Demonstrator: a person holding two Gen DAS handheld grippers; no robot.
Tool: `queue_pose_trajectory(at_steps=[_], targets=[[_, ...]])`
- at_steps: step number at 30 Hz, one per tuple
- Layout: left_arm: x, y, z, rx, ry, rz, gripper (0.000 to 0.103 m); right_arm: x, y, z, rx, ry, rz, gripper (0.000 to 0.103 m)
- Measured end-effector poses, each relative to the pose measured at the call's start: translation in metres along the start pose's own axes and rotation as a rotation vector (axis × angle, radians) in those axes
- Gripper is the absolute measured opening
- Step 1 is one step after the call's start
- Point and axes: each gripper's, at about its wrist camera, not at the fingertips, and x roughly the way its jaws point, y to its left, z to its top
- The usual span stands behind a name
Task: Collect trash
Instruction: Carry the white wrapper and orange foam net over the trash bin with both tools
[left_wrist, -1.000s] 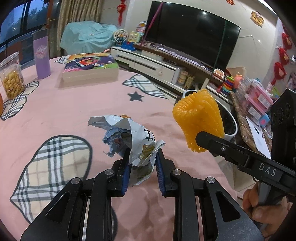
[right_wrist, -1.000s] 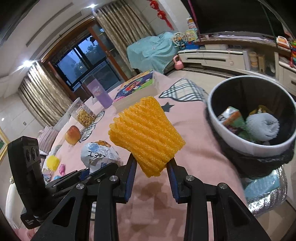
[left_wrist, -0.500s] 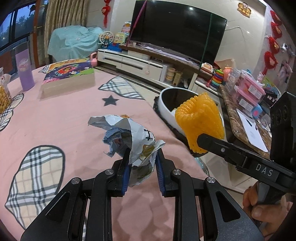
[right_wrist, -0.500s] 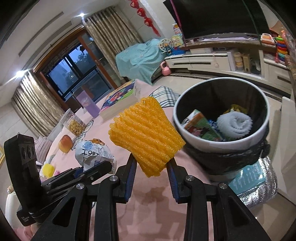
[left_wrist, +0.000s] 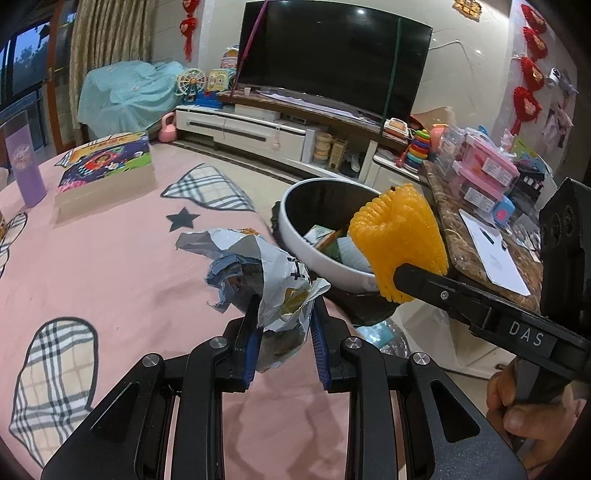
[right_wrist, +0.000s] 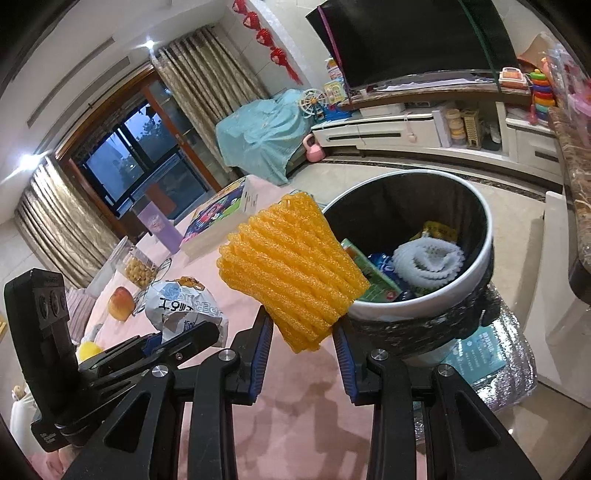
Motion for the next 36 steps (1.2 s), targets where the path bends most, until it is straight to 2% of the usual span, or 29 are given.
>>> queue_pose_trajectory(at_steps=[36], targets=[[0.044, -0.042, 0.04, 0.076, 0.017, -0.025, 0.023, 0.006, -0.05, 0.038, 0.043, 0.001, -0.092, 0.033]])
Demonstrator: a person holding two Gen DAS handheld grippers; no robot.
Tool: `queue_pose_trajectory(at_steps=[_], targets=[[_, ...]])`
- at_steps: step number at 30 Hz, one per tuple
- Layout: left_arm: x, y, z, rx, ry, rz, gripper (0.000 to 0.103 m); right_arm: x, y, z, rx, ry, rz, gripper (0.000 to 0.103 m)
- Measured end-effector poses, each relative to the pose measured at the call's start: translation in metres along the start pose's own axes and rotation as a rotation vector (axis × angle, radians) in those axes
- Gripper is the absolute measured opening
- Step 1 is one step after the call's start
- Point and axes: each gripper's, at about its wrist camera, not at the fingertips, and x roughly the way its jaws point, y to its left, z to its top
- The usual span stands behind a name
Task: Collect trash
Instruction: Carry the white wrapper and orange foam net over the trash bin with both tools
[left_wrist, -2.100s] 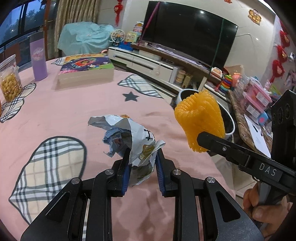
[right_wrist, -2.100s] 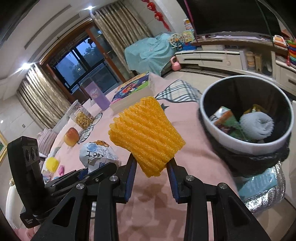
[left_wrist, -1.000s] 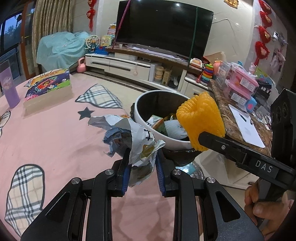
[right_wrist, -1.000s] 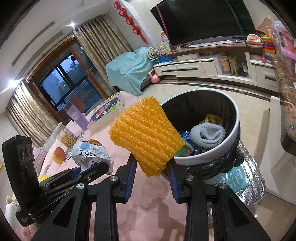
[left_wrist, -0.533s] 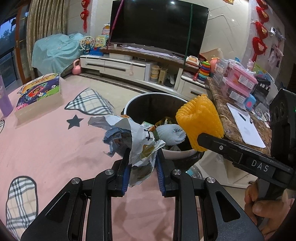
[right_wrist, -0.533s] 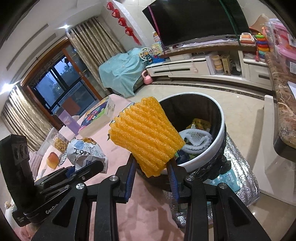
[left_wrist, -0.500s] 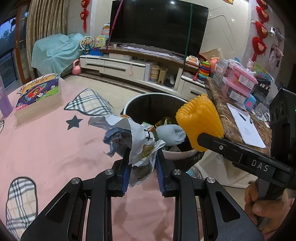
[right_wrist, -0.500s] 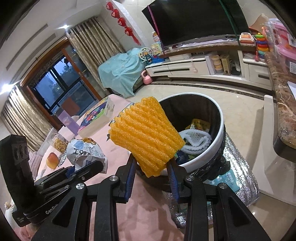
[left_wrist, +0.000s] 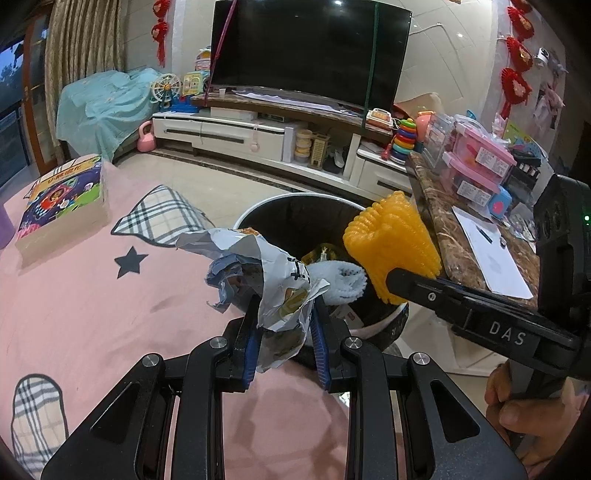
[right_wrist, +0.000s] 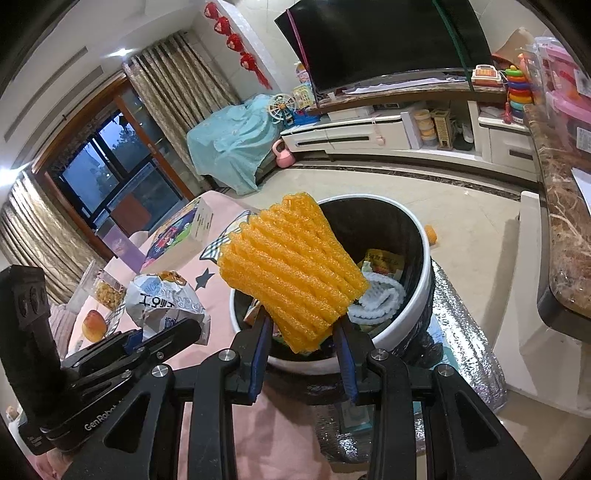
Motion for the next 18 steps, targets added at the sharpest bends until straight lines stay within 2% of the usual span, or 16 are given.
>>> queue_pose_trajectory(at_steps=[18], targets=[[0.021, -0.014, 0.014, 0.03, 0.025, 0.012, 0.023, 0.007, -0.006, 0.016, -0.01, 0.031, -0.009, 0.033]])
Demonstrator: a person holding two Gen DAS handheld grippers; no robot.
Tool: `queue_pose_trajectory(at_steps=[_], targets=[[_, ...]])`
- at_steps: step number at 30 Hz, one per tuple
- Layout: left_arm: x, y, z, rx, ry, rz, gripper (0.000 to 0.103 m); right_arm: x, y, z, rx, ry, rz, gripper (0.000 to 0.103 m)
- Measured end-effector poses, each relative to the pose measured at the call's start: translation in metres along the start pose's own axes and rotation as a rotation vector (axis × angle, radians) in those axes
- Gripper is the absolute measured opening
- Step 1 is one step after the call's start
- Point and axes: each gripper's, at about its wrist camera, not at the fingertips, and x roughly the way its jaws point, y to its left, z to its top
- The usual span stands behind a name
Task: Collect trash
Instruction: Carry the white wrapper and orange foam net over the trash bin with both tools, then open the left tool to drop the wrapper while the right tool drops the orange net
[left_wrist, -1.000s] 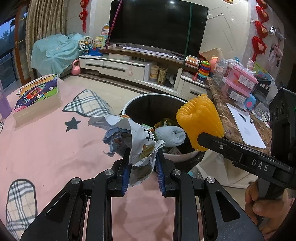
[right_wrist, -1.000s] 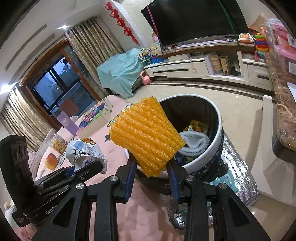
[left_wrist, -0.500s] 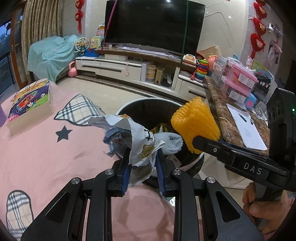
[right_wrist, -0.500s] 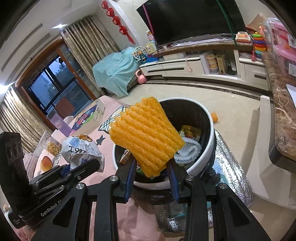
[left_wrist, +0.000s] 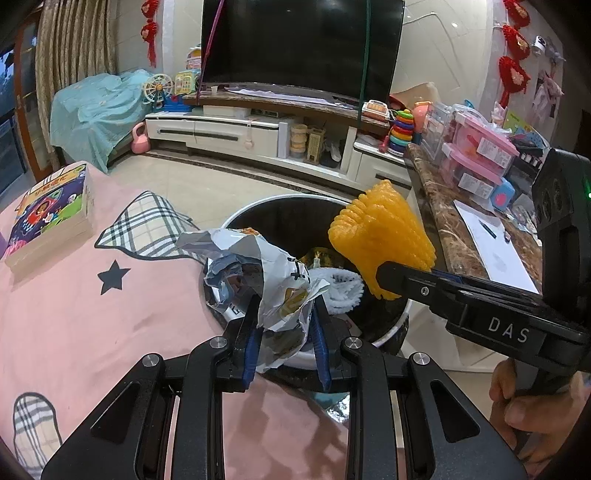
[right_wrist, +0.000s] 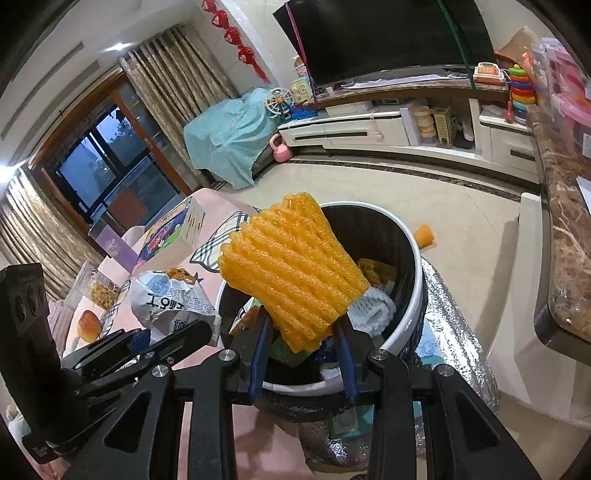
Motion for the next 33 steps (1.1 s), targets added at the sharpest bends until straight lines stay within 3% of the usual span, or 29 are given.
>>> queue_pose_trajectory(at_steps=[33], targets=[[0.018, -0.002, 0.008, 0.014, 0.029, 0.011, 0.024, 0.015, -0.006, 0.013, -0.012, 0.033, -0.02, 0.037]])
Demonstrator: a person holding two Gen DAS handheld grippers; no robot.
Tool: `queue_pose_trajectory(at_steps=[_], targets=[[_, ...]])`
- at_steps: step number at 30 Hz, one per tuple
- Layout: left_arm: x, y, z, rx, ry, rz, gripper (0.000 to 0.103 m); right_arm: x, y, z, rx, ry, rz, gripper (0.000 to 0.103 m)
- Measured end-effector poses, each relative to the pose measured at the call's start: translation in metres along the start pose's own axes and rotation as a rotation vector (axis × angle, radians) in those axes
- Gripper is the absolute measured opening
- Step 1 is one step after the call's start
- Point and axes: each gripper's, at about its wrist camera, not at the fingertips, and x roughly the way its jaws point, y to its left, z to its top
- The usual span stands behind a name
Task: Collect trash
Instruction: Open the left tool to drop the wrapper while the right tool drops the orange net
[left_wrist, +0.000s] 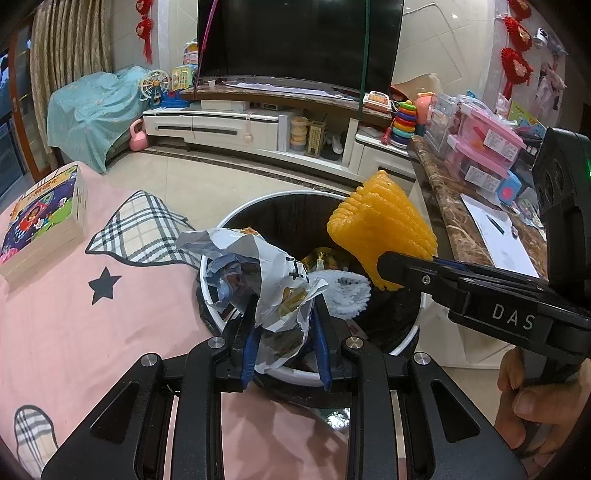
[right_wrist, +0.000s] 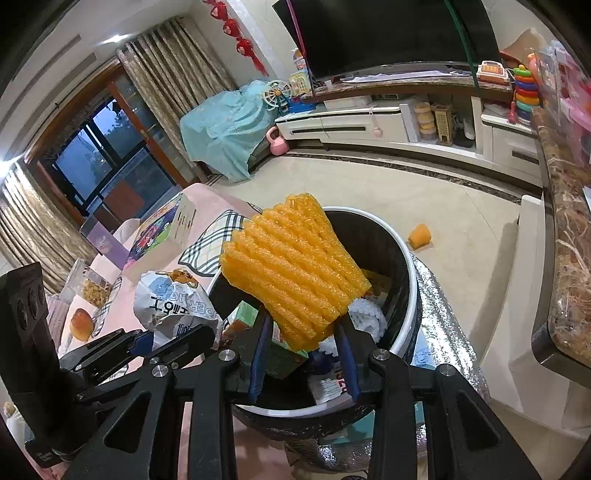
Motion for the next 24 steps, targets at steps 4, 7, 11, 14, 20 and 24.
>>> queue_pose_trajectory(at_steps=[4, 7, 11, 14, 20, 24], targets=[[0.001, 0.0, 0.0, -0.002, 0.0, 0.005, 0.029, 0.001, -0.002, 0.002, 0.008, 0.007, 0.008, 0.037], [-0.001, 0.0, 0.0, -0.002, -0.008, 0.014, 0.039, 0.002, -0.002, 0.003, 0.007, 0.008, 0.008, 0.038], [-0.006, 0.004, -0.001, -0.009, -0.019, 0.027, 0.051, 0.001, -0.002, 0.003, 0.018, 0.002, 0.006, 0.049], [-0.011, 0.01, -0.004, -0.021, -0.025, 0.032, 0.053, 0.0, -0.002, 0.002, 0.024, -0.002, 0.007, 0.053], [-0.023, 0.027, -0.019, -0.071, -0.029, 0.035, 0.054, -0.007, 0.001, -0.004, 0.032, -0.018, 0.003, 0.059], [-0.035, 0.037, -0.034, -0.111, -0.035, 0.032, 0.054, -0.016, 0.004, -0.013, 0.045, -0.051, -0.001, 0.066]])
